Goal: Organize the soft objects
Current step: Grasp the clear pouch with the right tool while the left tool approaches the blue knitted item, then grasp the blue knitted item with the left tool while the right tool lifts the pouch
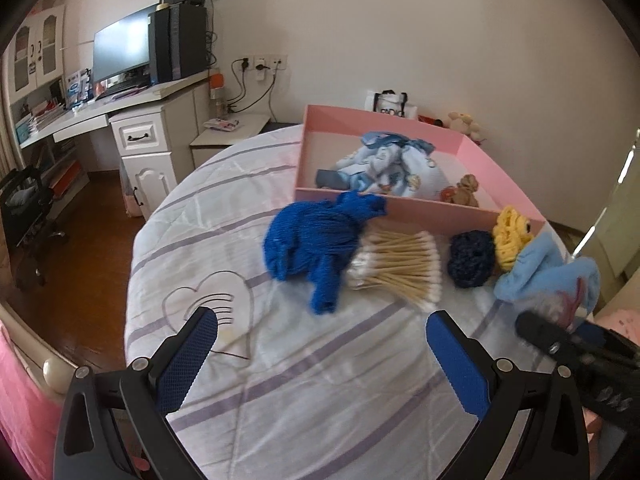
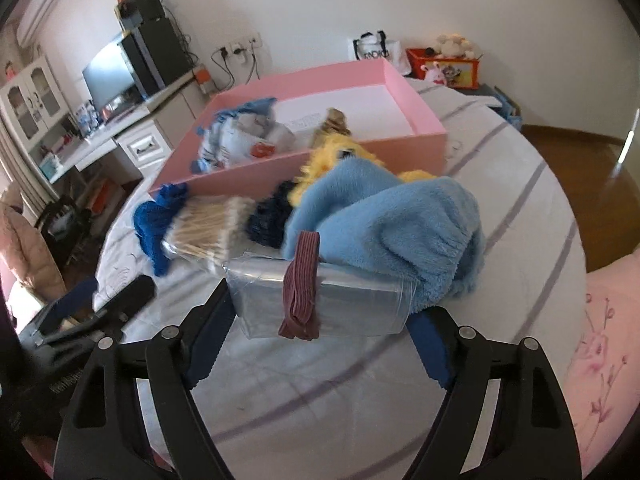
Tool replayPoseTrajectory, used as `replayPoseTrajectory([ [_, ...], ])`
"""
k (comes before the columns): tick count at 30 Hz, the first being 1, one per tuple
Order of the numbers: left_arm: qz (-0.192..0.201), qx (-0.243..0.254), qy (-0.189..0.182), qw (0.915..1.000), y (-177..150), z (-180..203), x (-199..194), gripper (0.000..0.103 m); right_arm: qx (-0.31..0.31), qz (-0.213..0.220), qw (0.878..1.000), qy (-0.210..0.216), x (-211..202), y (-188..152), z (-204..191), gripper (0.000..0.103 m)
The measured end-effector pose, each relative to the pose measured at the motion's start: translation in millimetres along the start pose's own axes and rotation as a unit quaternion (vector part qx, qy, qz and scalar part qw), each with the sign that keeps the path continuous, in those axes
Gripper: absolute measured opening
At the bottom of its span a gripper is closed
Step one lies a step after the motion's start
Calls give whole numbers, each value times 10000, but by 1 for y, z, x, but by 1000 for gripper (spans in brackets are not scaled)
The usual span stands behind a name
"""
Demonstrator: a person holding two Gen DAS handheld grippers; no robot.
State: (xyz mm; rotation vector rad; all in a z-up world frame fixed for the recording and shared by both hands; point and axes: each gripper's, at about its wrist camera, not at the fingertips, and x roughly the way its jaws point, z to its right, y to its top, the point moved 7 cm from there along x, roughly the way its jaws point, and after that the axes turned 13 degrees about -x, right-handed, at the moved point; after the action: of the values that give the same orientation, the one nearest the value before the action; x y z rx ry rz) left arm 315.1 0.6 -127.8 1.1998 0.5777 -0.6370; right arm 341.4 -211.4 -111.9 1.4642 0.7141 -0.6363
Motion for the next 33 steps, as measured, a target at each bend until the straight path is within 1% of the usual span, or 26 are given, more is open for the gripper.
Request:
replayPoseTrajectory([
  [2, -29, 45, -35, 10000, -2, 5, 0, 103, -1, -241, 9996, -142, 9, -12, 10, 80],
  [3, -37, 84, -42, 9999, -2, 7, -1, 103, 81, -408, 9991, -111, 15, -22, 14, 80],
  [4, -39, 112, -38, 9999, -3, 8, -1, 103, 123, -434, 9990, -53, 16, -26, 14, 80],
  [5, -38, 124, -31, 9999, -4, 8, -1, 103, 103, -346, 9993, -103, 13, -27, 15, 80],
  [9, -66, 163, -63, 9998, -5, 10, -1, 103, 81, -391, 9980, -498, 1, -33, 14, 88],
  [12, -54, 155, -97, 9998, -6, 8, -2, 103, 248, -493, 9973, -486, -3, -44, 11, 88],
  [15, -54, 178, -81, 9998, -7, 7, 0, 103, 765, -320, 9958, -399, -8, -43, 13, 89],
  [17, -82, 186, -150, 9997, -9, 7, 1, 103, 890, -192, 9949, -441, -8, -43, 16, 89],
  [19, -91, 184, -211, 9996, -10, 7, 1, 103, 1012, -114, 9933, -542, -5, -44, 19, 94],
  [20, -79, 186, -221, 9996, -10, 7, 1, 103, 1046, -37, 9930, -554, -4, -44, 20, 95],
  [22, -93, 191, -252, 9995, -11, 6, 3, 103, 899, 146, 9939, -618, 0, -39, 17, 87],
  [23, -136, 182, -291, 9993, -12, 5, 5, 103, 825, 150, 9945, -625, 1, -38, 14, 82],
  [24, -162, 177, -306, 9992, -13, 4, 5, 103, 801, 129, 9946, -644, 0, -38, 13, 81],
  [27, -144, 130, -263, 9995, -11, 1, 6, 103, 832, 223, 9953, -453, -14, -35, 11, 76],
  [28, -121, 102, -248, 9996, -11, -1, 6, 103, 903, 282, 9950, -308, -22, -34, 12, 76],
  [30, -111, 64, -244, 9996, -9, -2, 6, 103, 906, 353, 9950, -227, -33, -30, 15, 76],
  [33, -104, 35, -288, 9995, -8, -1, 4, 103, 715, 551, 9949, -451, -52, -23, 16, 76],
])
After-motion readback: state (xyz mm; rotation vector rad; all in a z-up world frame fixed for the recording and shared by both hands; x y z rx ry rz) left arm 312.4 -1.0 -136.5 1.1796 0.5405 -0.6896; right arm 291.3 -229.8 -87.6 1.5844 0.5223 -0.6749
